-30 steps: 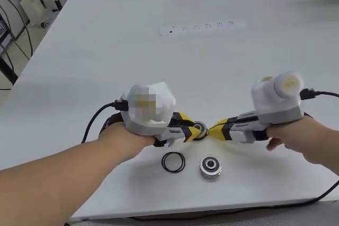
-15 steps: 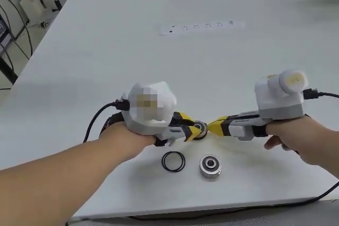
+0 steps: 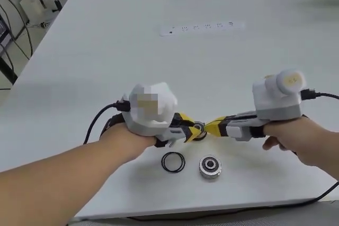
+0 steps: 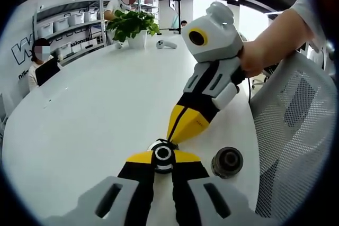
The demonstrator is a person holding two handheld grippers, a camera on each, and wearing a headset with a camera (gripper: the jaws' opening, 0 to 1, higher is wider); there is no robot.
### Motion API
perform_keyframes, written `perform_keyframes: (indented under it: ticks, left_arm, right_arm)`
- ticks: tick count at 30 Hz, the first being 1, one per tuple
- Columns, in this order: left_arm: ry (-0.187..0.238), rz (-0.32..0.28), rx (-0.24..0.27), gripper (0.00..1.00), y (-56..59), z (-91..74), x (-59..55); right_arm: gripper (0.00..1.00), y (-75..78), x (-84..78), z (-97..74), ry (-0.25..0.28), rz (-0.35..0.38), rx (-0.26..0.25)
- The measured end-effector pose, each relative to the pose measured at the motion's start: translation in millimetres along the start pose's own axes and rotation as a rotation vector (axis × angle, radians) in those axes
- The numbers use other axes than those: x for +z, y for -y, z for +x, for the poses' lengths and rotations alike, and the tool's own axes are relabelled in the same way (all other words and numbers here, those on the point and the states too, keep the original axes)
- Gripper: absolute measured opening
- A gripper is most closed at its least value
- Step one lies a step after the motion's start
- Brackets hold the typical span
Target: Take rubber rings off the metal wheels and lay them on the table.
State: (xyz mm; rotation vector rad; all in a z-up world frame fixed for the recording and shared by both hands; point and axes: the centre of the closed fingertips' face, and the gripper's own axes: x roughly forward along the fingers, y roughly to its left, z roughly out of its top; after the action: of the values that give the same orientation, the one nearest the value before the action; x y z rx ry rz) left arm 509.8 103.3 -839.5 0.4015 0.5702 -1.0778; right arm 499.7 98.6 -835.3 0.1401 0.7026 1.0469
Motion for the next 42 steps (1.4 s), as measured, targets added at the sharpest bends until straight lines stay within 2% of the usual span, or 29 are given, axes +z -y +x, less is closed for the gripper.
perform_keyframes:
  ticks: [9, 13, 38, 42]
  left_arm:
    - [0.002, 0.005, 0.001, 0.06, 0.5, -0.1, -0.3]
    - [0.002, 0.004, 0.000, 0.06, 0.6, -0.3, -0.3]
    - [0.022, -0.006, 0.005, 0.07, -1.5, -0.2, 0.7]
    - [0.014, -0.006, 0.010, 0.07, -1.6, -0.3, 1.2]
  right_arm:
    - [0.00, -8.4, 2.5, 4.2, 0.002, -0.035, 0.031]
    - [0.00, -9.1, 3.4, 4.8, -0.003, -0.074, 0.042]
    - [0.00, -20.7, 11.2, -4.3, 0.037, -0.033, 0.109]
    - [0.00, -15.5, 10.7, -4.5, 0.037, -0.031, 0.083]
